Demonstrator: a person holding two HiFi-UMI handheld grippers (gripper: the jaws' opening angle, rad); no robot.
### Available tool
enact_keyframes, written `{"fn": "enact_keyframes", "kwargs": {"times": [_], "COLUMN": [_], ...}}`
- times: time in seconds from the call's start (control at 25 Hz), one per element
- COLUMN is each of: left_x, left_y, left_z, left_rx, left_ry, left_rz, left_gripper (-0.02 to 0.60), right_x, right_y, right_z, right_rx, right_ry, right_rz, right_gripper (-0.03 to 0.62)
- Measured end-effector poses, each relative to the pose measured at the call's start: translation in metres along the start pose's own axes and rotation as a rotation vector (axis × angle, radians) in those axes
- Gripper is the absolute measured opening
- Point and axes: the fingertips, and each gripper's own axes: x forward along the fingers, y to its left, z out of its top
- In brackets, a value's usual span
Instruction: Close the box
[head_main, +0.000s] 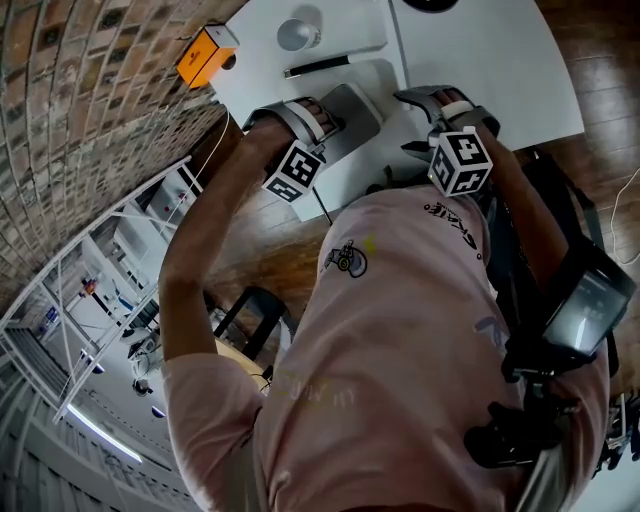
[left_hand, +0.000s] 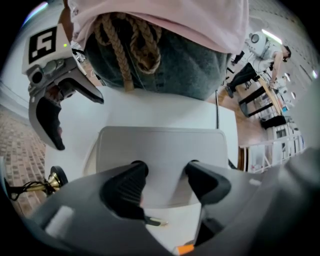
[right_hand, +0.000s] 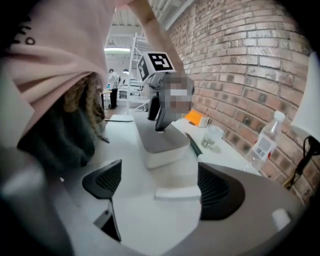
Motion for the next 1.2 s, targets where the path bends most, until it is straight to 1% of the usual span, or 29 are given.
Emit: {"fn": "enact_keyframes", "kwargs": {"times": [0.04,0.12,0.2,0.24,0.32,0.44,0.52,0.64,0.8,0.92,1.04,1.08,1.12,1.16,1.2], "left_x": [0.0,0.0,0.0,0.0,0.0,0.0,0.0,0.0,-0.003,-0.006,-0.021,-0.028,-0.037,-0.048,-0.061], "left_y": [0.0,0.001,0.001,0.001,0.002,0.002,0.003,0.003,0.006,0.007,0.016,0.02,0.023,0.023,0.021], "left_z": [0.0,0.001,0.001,0.001,-0.001,-0.004,-0.005,-0.003,-0.002,-0.004,-0.007,-0.011,-0.017,-0.026,-0.035], "left_rx": [-0.001,-0.001,-0.006,-0.011,-0.025,-0.026,-0.024,-0.029,-0.046,-0.104,-0.18,-0.222,-0.28,-0.358,-0.454], "left_ry": [-0.002,-0.006,-0.012,-0.015,-0.017,-0.019,-0.027,-0.041,-0.019,-0.01,0.006,0.019,0.031,0.041,0.047], "left_rz": [0.0,-0.003,-0.003,0.0,0.01,0.02,0.017,0.013,0.02,0.029,0.063,0.087,0.123,0.169,0.222], "left_gripper": [0.278,0.278,0.278,0.278,0.278,0.278,0.279,0.281,0.289,0.34,0.384,0.385,0.385,0.385,0.385], "right_x": [0.01,0.032,0.055,0.065,0.078,0.086,0.092,0.097,0.095,0.1,0.093,0.09,0.088,0.087,0.086], "right_y": [-0.004,-0.007,-0.003,-0.001,0.0,0.0,0.004,0.004,0.003,0.003,0.003,0.003,0.002,0.001,0.001], "right_z": [0.008,0.016,0.015,0.013,0.01,0.012,0.01,0.007,0.005,0.004,0.001,0.0,-0.001,0.0,0.001], "right_rx": [-0.006,-0.016,-0.031,-0.038,-0.022,0.019,0.012,0.0,0.013,0.007,0.005,0.002,-0.002,-0.006,-0.01], "right_ry": [-0.031,-0.054,-0.034,-0.017,-0.004,-0.015,-0.002,0.024,0.032,0.032,0.029,0.028,0.025,0.022,0.018], "right_rz": [-0.013,0.0,0.038,0.05,0.052,0.043,0.048,0.027,0.006,0.011,0.008,0.007,0.005,0.001,-0.005], "right_gripper": [0.48,0.48,0.484,0.498,0.497,0.497,0.498,0.499,0.497,0.497,0.497,0.497,0.497,0.497,0.497]}}
